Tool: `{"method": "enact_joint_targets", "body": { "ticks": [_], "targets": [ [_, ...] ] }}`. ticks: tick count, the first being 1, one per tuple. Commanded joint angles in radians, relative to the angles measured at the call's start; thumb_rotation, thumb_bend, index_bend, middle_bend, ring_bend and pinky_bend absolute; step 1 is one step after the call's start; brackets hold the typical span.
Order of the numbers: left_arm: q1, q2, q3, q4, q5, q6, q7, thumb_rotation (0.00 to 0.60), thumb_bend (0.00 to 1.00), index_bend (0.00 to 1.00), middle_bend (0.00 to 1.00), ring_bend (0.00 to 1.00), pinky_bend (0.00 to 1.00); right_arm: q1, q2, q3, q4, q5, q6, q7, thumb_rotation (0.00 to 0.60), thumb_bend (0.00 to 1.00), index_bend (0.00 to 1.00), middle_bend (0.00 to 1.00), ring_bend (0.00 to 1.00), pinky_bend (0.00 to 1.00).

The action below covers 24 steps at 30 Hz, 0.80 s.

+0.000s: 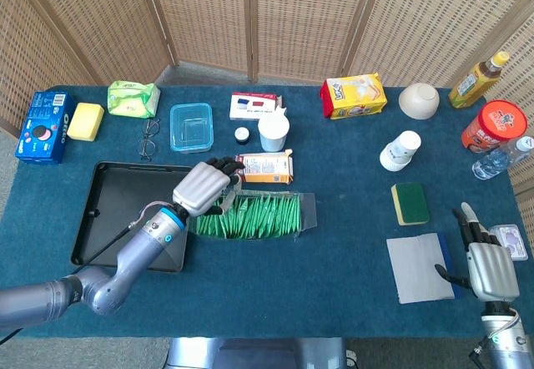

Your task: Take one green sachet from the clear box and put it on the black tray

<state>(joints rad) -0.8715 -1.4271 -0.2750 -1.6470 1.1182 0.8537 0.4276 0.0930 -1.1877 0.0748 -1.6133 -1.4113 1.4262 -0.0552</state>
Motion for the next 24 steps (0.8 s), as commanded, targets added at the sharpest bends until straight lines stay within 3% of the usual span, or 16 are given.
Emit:
{"method": "enact_joint_targets", "body": {
  "ticks": [1,17,19,24],
  "targets": [
    [-0.012,-0.02,-0.011,0.024,-0.014,0.007,-0.023,0.485,0.59,0.49,0.19,0.15,0.24,0.0,0.003,0.003,-0.002,0.001,0.002,0.0,0.581,0.19,0.0,0.03,0.18,0.28],
    [-0.067,-0.077,0.004,0.154,-0.08,-0.007,-0.048,0.486,0.57,0.5,0.19,0.15,0.24,0.005,0.006,0.009,-0.014,0.01,-0.009,-0.019,0.58,0.19,0.0,0.03,0.18,0.28],
    [-0.076,-0.085,0.006,0.172,-0.094,-0.01,-0.042,0.481,0.56,0.44,0.19,0.14,0.24,0.006,0.006,0.009,-0.016,0.01,-0.01,-0.022,0.58,0.19,0.0,0.03,0.18,0.28],
    [-0.084,-0.094,0.02,0.196,-0.1,0.005,-0.018,0.391,0.46,0.23,0.15,0.07,0.24,0.006,0.008,0.009,-0.021,0.012,-0.009,-0.024,0.58,0.19,0.0,0.03,0.18,0.28]
  ]
}}
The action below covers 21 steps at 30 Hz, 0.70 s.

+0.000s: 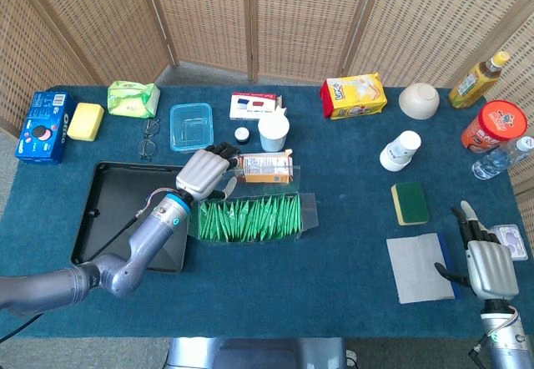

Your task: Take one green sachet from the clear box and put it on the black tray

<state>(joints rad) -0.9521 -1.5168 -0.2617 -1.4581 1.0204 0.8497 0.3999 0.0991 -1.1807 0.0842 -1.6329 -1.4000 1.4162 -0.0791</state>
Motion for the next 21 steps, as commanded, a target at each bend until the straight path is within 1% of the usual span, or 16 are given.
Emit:
{"method": "enact_joint_targets", "body": {
  "ticks": [1,6,9,11,15,20,21],
  "targets": [
    [-0.005,-0.005,0.009,0.01,-0.004,0.012,0.014,0.388,0.46,0.21,0.15,0.07,0.24,-0.001,0.001,0.0,-0.003,0.0,0.002,-0.001,0.58,0.19,0.0,0.03,0.18,0.28],
    [-0.008,-0.007,0.017,0.024,-0.002,0.034,0.034,0.386,0.45,0.1,0.09,0.01,0.24,-0.002,0.003,0.0,-0.008,-0.003,0.006,-0.003,0.581,0.19,0.0,0.03,0.18,0.28],
    [-0.007,-0.002,0.022,0.021,-0.001,0.044,0.042,0.383,0.44,0.03,0.06,0.0,0.24,-0.004,0.004,-0.001,-0.01,-0.005,0.009,-0.003,0.58,0.19,0.0,0.03,0.18,0.28],
    [0.007,0.017,0.016,-0.015,0.01,0.066,0.017,0.383,0.44,0.01,0.04,0.0,0.24,-0.006,0.007,-0.001,-0.012,-0.006,0.013,-0.002,0.58,0.19,0.0,0.03,0.18,0.28],
    [0.049,0.073,0.014,-0.093,0.102,0.138,-0.052,0.382,0.44,0.0,0.04,0.0,0.24,-0.006,0.011,-0.001,-0.016,-0.008,0.013,-0.005,0.58,0.19,0.0,0.03,0.18,0.28],
    [0.085,0.142,0.033,-0.158,0.212,0.196,-0.097,0.373,0.44,0.02,0.04,0.0,0.24,-0.001,0.01,0.0,-0.017,-0.011,0.008,-0.005,0.58,0.19,0.0,0.03,0.18,0.28],
    [0.094,0.159,0.04,-0.174,0.238,0.207,-0.108,0.38,0.44,0.02,0.03,0.0,0.24,0.0,0.009,0.001,-0.017,-0.012,0.007,-0.005,0.58,0.19,0.0,0.03,0.18,0.28]
  ]
}}
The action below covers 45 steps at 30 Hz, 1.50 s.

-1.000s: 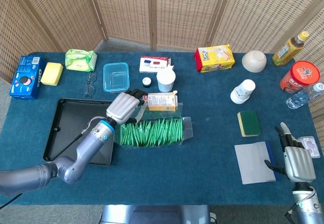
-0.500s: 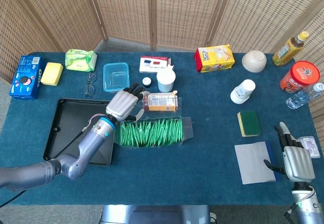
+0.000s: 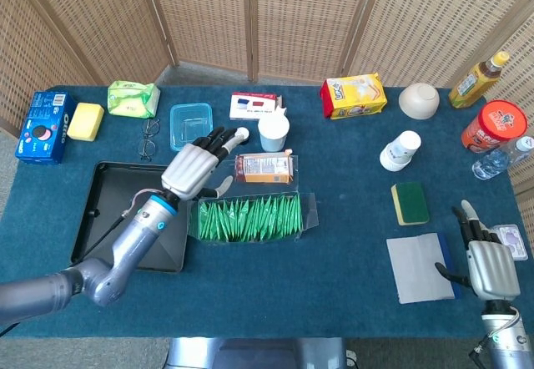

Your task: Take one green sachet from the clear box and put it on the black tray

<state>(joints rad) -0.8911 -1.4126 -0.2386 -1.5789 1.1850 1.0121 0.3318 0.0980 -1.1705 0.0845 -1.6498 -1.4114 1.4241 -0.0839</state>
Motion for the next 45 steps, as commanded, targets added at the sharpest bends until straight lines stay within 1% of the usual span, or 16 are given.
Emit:
{"method": "enact_joint_targets", "body": {
  "ticks": [1,3,6,8,9,10,13,15,22,27,31,38,41,45],
  "targets": [
    [0.038,0.068,0.024,-0.064,0.091,0.048,-0.048,0.386,0.44,0.02,0.03,0.0,0.24,0.001,-0.001,0.0,0.0,-0.001,-0.001,0.0,0.579,0.19,0.0,0.03,0.18,0.28],
    [0.052,0.119,0.051,-0.1,0.143,0.043,-0.07,0.432,0.44,0.04,0.02,0.0,0.24,0.001,-0.002,0.0,0.0,-0.002,-0.001,0.001,0.579,0.19,0.0,0.03,0.18,0.28],
    [0.071,0.176,0.084,-0.139,0.207,0.042,-0.106,0.539,0.43,0.1,0.01,0.0,0.24,-0.001,-0.001,-0.001,0.001,-0.001,0.001,0.001,0.58,0.19,0.0,0.03,0.18,0.28],
    [0.082,0.208,0.111,-0.154,0.257,0.042,-0.126,0.584,0.42,0.16,0.01,0.0,0.24,-0.002,0.0,0.0,0.002,0.005,-0.001,0.002,0.58,0.19,0.0,0.03,0.18,0.28],
    [0.083,0.211,0.115,-0.155,0.265,0.042,-0.129,0.596,0.42,0.19,0.01,0.0,0.24,-0.001,0.0,0.0,0.002,0.005,-0.002,0.002,0.58,0.19,0.0,0.03,0.18,0.28],
    [0.086,0.221,0.132,-0.159,0.3,0.042,-0.131,0.599,0.42,0.21,0.01,0.0,0.24,0.0,0.0,0.001,0.002,0.006,-0.004,0.002,0.58,0.19,0.0,0.03,0.18,0.28],
    [0.085,0.23,0.161,-0.154,0.368,0.039,-0.133,0.6,0.41,0.23,0.01,0.0,0.24,0.004,0.0,0.002,0.0,0.002,-0.005,0.001,0.581,0.19,0.0,0.03,0.18,0.28],
    [0.068,0.211,0.169,-0.134,0.392,0.011,-0.106,0.6,0.41,0.25,0.01,0.0,0.24,0.006,-0.002,0.003,0.001,0.001,-0.007,0.001,0.58,0.19,0.0,0.03,0.18,0.28],
    [0.027,0.147,0.155,-0.101,0.363,-0.066,-0.054,0.6,0.38,0.28,0.01,0.0,0.24,0.0,-0.004,0.001,0.012,0.01,-0.006,0.013,0.58,0.19,0.0,0.03,0.18,0.28],
    [0.001,0.102,0.137,-0.068,0.309,-0.116,-0.02,0.6,0.38,0.3,0.01,0.0,0.24,-0.005,-0.006,-0.001,0.02,0.011,-0.003,0.023,0.58,0.19,0.0,0.03,0.18,0.28],
    [-0.015,0.069,0.124,-0.045,0.28,-0.139,-0.003,0.6,0.37,0.3,0.01,0.0,0.24,-0.008,-0.007,-0.001,0.026,0.012,-0.001,0.03,0.58,0.19,0.0,0.03,0.18,0.28],
    [-0.036,0.033,0.118,-0.016,0.24,-0.171,0.032,0.6,0.37,0.3,0.01,0.0,0.24,-0.01,-0.008,-0.002,0.031,0.012,-0.001,0.036,0.58,0.19,0.0,0.03,0.18,0.28],
    [-0.052,0.001,0.112,0.024,0.214,-0.195,0.033,0.6,0.37,0.29,0.01,0.0,0.24,-0.012,-0.008,-0.003,0.033,0.013,0.0,0.039,0.579,0.19,0.0,0.03,0.18,0.28],
    [-0.065,-0.027,0.111,0.055,0.209,-0.201,0.037,0.6,0.37,0.28,0.01,0.0,0.24,-0.017,-0.009,-0.004,0.037,0.018,0.001,0.044,0.579,0.19,0.0,0.03,0.18,0.28]
  ]
}}
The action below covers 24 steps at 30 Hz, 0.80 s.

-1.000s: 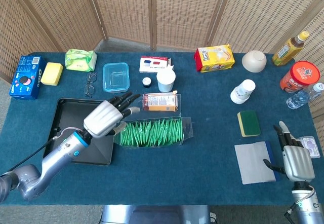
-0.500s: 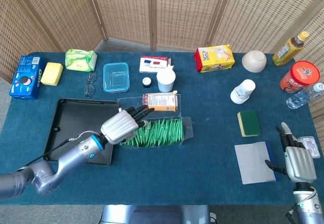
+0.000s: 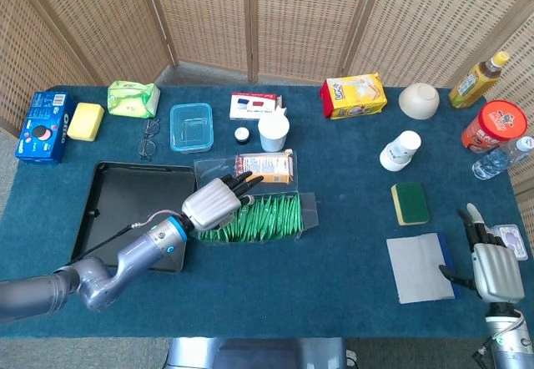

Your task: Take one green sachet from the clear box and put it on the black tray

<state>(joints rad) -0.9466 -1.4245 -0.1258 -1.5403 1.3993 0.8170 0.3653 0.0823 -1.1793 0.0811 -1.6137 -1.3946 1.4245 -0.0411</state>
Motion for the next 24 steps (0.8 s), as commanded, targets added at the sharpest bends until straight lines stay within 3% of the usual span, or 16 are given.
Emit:
{"method": "enact_joint_targets", "body": {
  "ticks": [1,11,24],
  "targets": [
    [-0.011,-0.02,-0.002,0.021,-0.005,-0.006,0.004,0.6,0.37,0.28,0.01,0.0,0.24,-0.002,-0.001,-0.001,0.002,0.002,0.0,0.003,0.578,0.19,0.0,0.03,0.18,0.28],
    [-0.023,-0.057,0.001,0.05,-0.008,0.002,0.018,0.6,0.37,0.29,0.01,0.0,0.24,-0.005,0.0,0.0,0.006,0.002,0.0,0.01,0.581,0.19,0.0,0.03,0.18,0.28],
    [-0.024,-0.076,0.009,0.07,0.003,0.024,0.014,0.6,0.37,0.38,0.04,0.0,0.24,-0.011,-0.001,0.0,0.007,0.002,0.005,0.014,0.58,0.19,0.0,0.03,0.18,0.28]
  ]
}}
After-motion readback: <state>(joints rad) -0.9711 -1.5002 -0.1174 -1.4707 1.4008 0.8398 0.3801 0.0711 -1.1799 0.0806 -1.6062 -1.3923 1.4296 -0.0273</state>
